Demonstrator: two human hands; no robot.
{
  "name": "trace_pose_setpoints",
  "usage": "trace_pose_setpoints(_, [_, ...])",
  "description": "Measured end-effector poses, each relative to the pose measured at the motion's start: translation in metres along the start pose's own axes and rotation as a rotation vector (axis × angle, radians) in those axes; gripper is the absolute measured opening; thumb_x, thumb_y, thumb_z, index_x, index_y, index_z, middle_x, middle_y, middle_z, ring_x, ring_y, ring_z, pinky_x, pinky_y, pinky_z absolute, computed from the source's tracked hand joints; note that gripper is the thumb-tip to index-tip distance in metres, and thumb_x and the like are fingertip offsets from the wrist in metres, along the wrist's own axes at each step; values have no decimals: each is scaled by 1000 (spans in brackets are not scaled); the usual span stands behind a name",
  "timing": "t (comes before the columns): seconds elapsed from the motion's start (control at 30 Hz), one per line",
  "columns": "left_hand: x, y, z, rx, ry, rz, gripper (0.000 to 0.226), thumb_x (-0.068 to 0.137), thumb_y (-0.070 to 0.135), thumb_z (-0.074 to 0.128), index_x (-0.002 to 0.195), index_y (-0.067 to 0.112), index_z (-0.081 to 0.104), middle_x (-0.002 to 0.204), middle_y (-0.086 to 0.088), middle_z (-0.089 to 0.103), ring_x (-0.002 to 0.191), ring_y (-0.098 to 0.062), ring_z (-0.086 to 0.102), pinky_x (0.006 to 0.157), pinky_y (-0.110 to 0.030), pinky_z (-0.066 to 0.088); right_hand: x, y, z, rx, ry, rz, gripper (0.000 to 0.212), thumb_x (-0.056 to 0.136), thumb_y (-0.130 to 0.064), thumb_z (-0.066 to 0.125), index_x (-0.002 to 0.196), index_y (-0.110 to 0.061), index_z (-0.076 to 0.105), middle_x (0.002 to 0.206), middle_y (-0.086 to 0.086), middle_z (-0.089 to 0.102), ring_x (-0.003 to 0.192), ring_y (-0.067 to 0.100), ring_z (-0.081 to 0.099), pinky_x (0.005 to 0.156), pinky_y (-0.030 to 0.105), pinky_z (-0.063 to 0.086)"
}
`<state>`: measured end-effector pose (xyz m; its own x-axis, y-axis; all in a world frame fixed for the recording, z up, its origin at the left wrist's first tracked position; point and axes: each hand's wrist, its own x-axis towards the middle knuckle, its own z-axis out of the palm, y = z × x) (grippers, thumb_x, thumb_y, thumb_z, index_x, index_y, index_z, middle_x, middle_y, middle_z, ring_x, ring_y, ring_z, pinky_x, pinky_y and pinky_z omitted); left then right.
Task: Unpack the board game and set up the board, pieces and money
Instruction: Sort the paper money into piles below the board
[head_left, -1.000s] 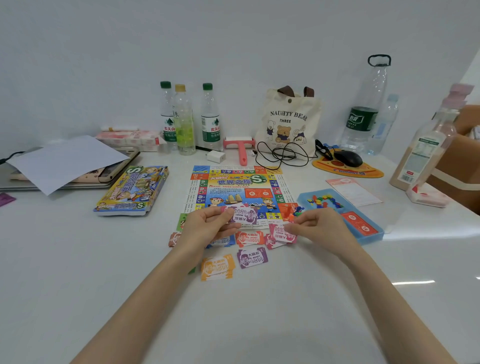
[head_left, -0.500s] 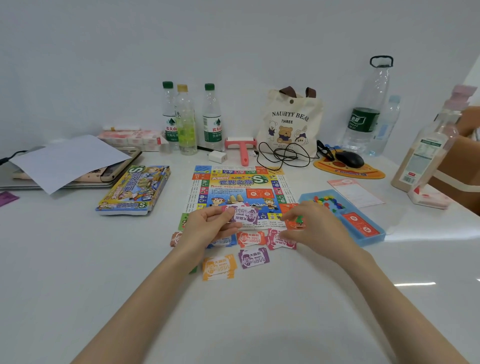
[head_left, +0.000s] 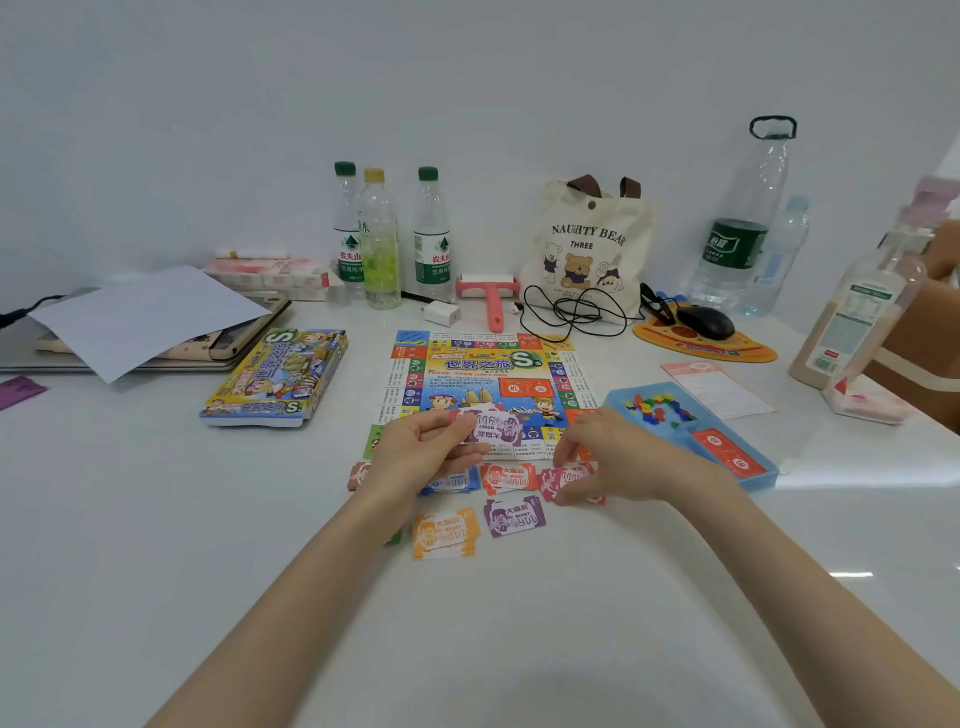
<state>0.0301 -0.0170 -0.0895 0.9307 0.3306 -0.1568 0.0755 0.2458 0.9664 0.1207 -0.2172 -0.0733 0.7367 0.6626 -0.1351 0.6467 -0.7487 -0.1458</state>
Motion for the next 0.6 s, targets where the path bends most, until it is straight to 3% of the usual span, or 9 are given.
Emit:
trace_pose_setpoints(0.23, [-1, 2, 0, 17, 7, -11, 20, 87, 14, 66, 106, 6, 66, 85, -8, 75, 73, -16, 73, 59, -19, 58, -2, 1, 0, 33, -11, 14, 30, 83, -46, 69, 107, -30, 60, 103, -11, 56, 100, 8, 47, 85, 27, 46])
trace_pose_setpoints(0.4, [-1, 2, 1, 24, 12, -17, 19, 87, 14, 67, 104, 8, 67, 84, -6, 75, 73, -16, 73, 58, -18, 57, -8, 2, -1, 57, 51, 31, 39, 82, -45, 71, 117, -35, 57, 107, -13, 56, 96, 8, 54, 75, 23, 47])
trace_pose_setpoints(0.6, [-1, 2, 1, 22, 7, -15, 22, 87, 14, 67, 107, 6, 67, 82, -6, 75, 73, -16, 73, 58, -18, 57, -11, 2, 3, 83, 32, -17, 43, 81, -43, 73, 119, -39, 54, 113, -14, 57, 102, 6, 50, 84, 24, 45])
